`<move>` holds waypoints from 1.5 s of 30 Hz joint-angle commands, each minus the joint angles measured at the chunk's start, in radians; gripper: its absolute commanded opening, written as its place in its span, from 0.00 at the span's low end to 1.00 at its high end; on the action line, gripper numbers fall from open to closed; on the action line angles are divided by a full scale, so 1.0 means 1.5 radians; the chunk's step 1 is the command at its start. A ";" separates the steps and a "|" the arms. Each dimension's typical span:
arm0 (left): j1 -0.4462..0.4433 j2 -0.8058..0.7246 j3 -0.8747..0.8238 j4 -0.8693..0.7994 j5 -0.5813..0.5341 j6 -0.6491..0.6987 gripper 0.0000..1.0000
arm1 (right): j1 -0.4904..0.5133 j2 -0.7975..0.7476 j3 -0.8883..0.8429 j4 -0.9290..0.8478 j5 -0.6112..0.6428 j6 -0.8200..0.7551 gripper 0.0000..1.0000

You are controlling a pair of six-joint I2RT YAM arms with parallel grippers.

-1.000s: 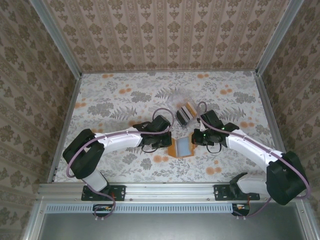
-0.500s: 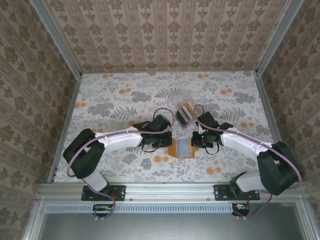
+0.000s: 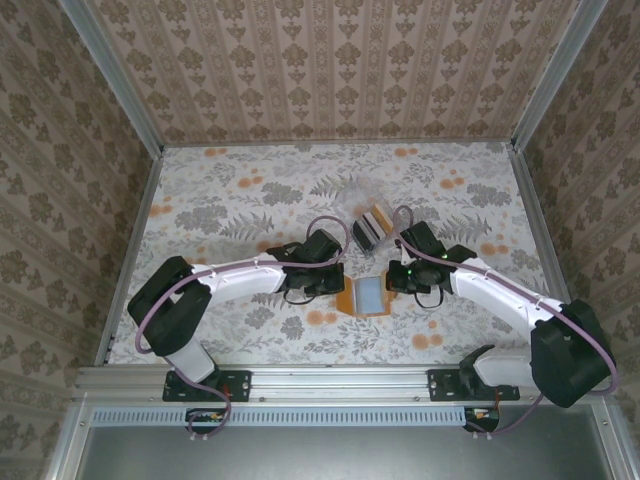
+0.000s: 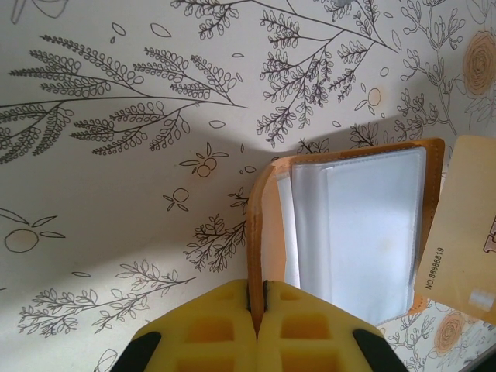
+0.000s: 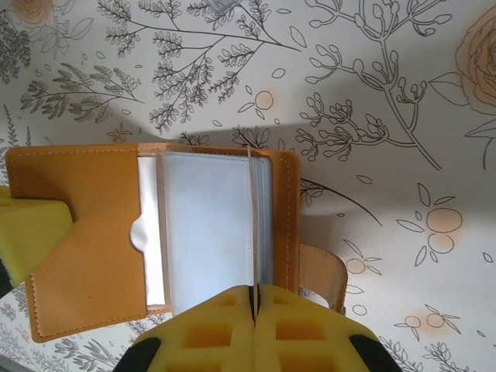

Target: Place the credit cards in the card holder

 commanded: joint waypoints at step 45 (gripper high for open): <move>0.001 0.032 -0.006 0.052 0.028 -0.018 0.04 | 0.035 0.051 -0.026 0.154 -0.131 0.086 0.00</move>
